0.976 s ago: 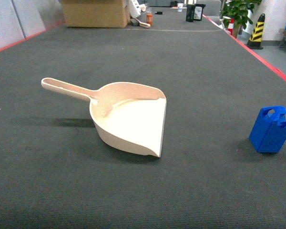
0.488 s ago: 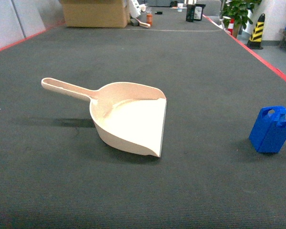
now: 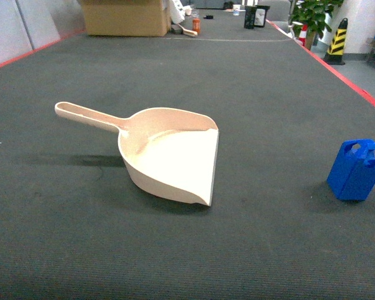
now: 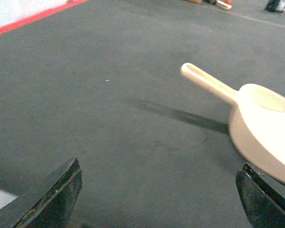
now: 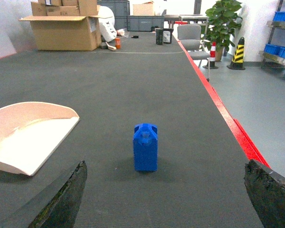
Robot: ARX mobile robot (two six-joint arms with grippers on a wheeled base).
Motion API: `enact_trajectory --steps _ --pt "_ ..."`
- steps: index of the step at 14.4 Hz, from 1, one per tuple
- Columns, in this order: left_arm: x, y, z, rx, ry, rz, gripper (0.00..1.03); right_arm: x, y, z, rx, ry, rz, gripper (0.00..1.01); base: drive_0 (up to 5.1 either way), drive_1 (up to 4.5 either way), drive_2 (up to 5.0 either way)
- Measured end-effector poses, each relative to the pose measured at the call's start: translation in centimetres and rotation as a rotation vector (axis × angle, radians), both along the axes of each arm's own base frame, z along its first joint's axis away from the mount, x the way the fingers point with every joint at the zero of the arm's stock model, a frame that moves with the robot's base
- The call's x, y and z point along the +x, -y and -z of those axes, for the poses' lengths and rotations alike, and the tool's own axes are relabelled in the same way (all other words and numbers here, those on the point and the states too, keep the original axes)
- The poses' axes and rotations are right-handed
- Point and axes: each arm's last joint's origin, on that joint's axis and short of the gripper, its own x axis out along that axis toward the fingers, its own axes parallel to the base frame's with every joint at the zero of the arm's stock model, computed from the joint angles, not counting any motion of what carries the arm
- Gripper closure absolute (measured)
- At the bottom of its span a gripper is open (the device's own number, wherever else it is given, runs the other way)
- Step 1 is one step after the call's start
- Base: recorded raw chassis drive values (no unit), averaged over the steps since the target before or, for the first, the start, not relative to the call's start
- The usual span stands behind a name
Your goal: Place part in tray to right shelf
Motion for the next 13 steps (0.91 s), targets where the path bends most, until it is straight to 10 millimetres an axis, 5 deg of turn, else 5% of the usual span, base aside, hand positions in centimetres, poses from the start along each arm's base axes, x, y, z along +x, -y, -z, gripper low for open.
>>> enact_trajectory --steps 3,7,10,13 --pt "6.1 0.0 -1.1 -0.211 0.037 0.095 0.05 0.0 0.0 0.0 0.0 0.001 0.0 0.03 0.0 0.0 0.0" --pt "16.6 -1.2 1.0 -0.598 0.006 0.094 0.05 0.0 0.0 0.0 0.0 0.001 0.0 0.03 0.0 0.0 0.0" --pt "18.1 -1.2 3.7 -0.681 -0.08 0.014 0.05 0.0 0.0 0.0 0.0 0.001 0.0 0.03 0.0 0.0 0.0" --pt "18.0 -1.2 3.1 -0.694 -0.053 0.018 0.05 0.0 0.0 0.0 0.0 0.001 0.0 0.03 0.0 0.0 0.0"
